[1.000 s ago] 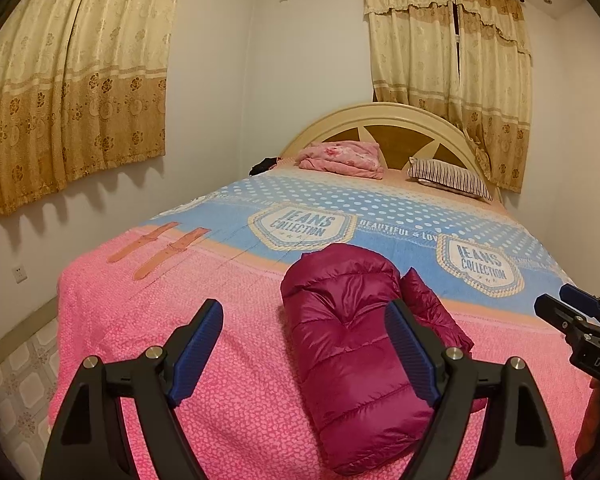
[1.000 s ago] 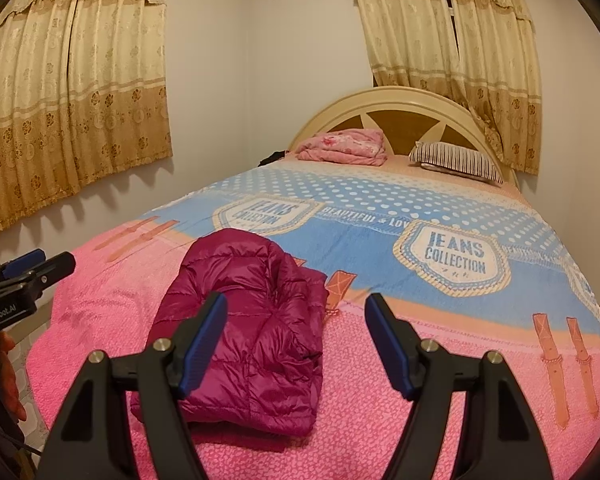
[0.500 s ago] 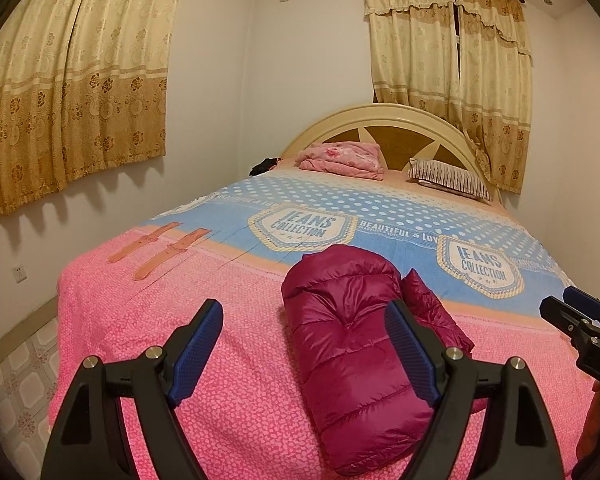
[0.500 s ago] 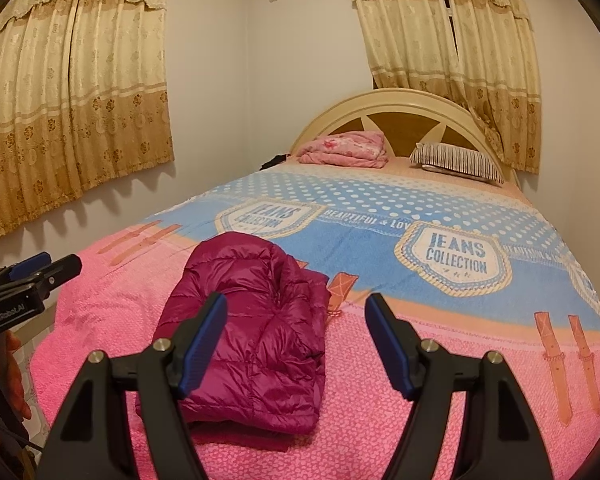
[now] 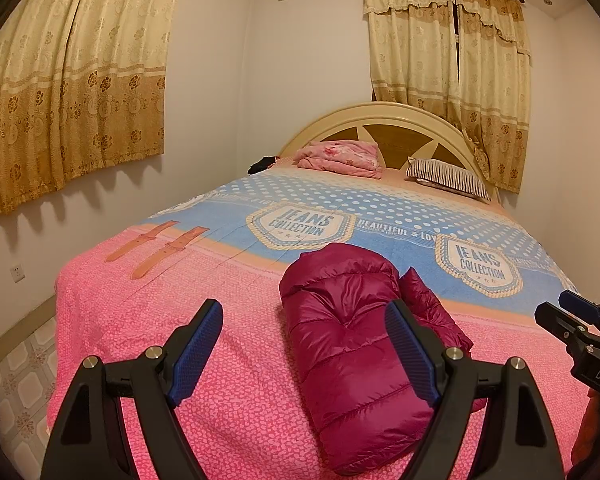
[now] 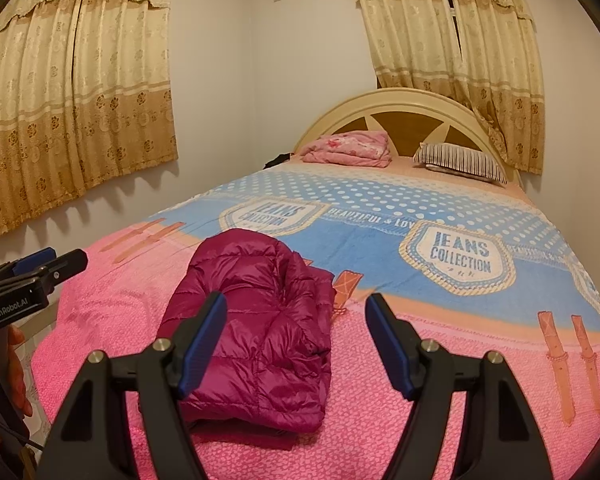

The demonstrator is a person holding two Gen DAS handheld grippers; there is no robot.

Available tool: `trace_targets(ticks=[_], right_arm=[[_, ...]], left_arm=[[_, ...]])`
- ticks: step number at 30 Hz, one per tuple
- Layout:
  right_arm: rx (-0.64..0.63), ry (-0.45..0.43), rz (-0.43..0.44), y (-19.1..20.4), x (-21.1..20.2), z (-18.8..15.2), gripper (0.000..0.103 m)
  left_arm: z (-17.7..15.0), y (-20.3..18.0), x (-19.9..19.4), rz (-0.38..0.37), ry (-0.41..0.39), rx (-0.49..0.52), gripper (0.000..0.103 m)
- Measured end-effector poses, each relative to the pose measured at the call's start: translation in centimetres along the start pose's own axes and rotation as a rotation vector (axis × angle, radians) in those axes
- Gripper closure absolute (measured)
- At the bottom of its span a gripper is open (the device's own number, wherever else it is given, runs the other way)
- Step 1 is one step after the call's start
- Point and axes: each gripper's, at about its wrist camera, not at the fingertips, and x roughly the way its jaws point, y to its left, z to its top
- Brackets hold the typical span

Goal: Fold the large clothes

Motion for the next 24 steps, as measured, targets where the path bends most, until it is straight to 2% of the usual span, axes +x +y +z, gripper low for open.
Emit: trace_targets(ticks=[14,19,24], right_arm=[[-0.011,0.003,0.008,0.34,0.04,-0.58,0.028],[-0.013,0.005,0.007,0.41,0.08,-0.61,0.028],[-0.016,0.006,0.006,0.47,0.13,-0.67,0.028]], left_arm=[[-0.17,-0.70,0.29,0.043,0.006,0.037,0.019],[-0.19,-0.40,0.61,-0.005,0.031,-0.010,0.016],[-0.15,-0.92,0.22,-0.005,0.008,0.013,0.011]])
